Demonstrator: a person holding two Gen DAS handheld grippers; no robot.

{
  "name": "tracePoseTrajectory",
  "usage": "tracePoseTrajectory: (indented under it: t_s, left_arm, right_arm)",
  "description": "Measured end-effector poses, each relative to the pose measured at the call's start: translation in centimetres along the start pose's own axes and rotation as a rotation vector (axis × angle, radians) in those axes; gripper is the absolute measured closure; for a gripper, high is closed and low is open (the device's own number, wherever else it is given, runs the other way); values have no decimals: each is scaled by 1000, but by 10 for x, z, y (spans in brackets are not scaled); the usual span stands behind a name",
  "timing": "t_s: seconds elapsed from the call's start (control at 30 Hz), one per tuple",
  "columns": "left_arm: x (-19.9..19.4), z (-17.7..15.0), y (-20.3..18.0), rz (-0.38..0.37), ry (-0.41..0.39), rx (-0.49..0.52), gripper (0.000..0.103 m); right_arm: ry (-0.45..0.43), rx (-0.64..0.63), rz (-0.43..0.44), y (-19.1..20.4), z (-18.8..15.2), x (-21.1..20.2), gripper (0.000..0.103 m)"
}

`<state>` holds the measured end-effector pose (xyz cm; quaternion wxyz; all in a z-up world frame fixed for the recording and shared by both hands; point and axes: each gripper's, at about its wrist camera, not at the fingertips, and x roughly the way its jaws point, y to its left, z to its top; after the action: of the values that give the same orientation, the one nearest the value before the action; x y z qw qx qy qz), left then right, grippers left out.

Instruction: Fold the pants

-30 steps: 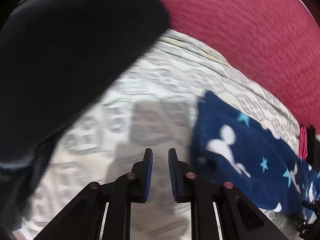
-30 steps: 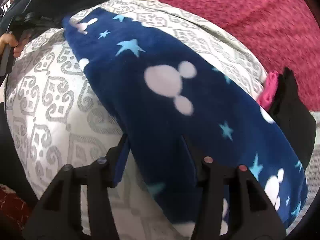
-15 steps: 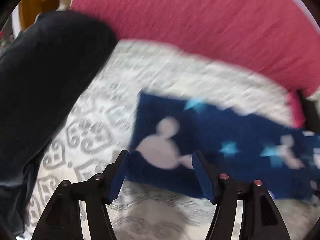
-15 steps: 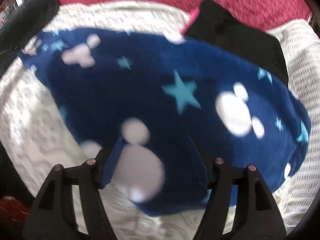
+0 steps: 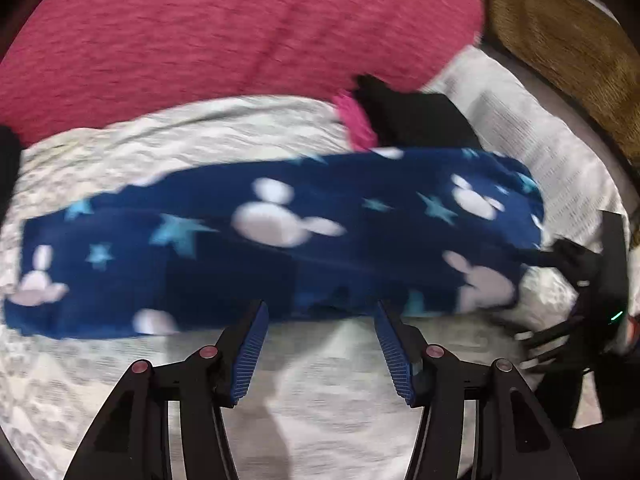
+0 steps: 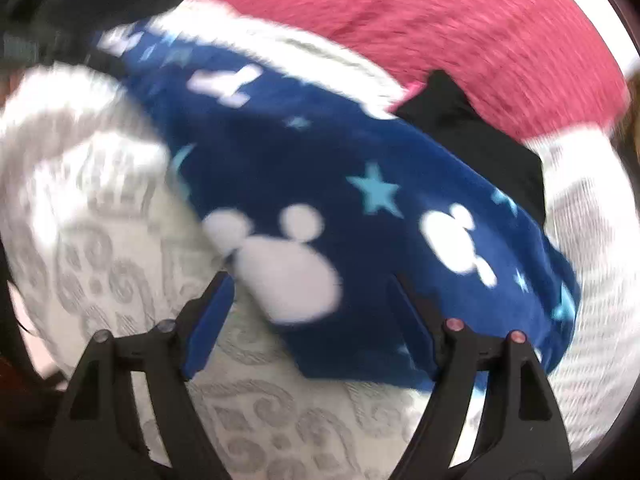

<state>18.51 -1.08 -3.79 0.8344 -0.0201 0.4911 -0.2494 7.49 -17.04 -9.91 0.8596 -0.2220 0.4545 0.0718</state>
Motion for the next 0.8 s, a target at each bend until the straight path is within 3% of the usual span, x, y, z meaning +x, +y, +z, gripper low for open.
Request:
tracePoseTrajectory:
  t_s: [0.03, 0.07, 0.13, 0.23, 0.33, 0.43, 0.53, 0.7, 0.8]
  left_arm:
    - [6, -2, -11, -14, 16, 7, 47]
    - [11, -5, -21, -35, 28, 17, 47]
    - [18, -8, -40, -79, 54, 69, 47]
    - [25, -15, -80, -128, 79, 189, 47]
    - [43, -18, -125, -139, 105, 330, 46]
    - [54, -15, -151, -140, 104, 397, 45]
    - [60, -11, -170, -180, 97, 434, 41]
    - [76, 2, -187, -164, 46, 493, 39]
    - [91, 8, -192, -207, 86, 492, 39]
  right_arm:
    - [21, 13, 14, -7, 0, 9, 60]
    - [46, 63, 39, -18, -2, 13, 76]
    - [25, 264, 187, -53, -3, 10, 88]
    - [-15, 433, 327, -87, -6, -1, 88]
    - [-5, 507, 425, -99, -7, -5, 87]
    - [17, 552, 488, -107, -6, -6, 82]
    - [-4, 561, 467, -115, -5, -14, 82]
    - [-25, 589, 446, -127, -15, -19, 82]
    - [-30, 615, 415, -135, -26, -21, 82]
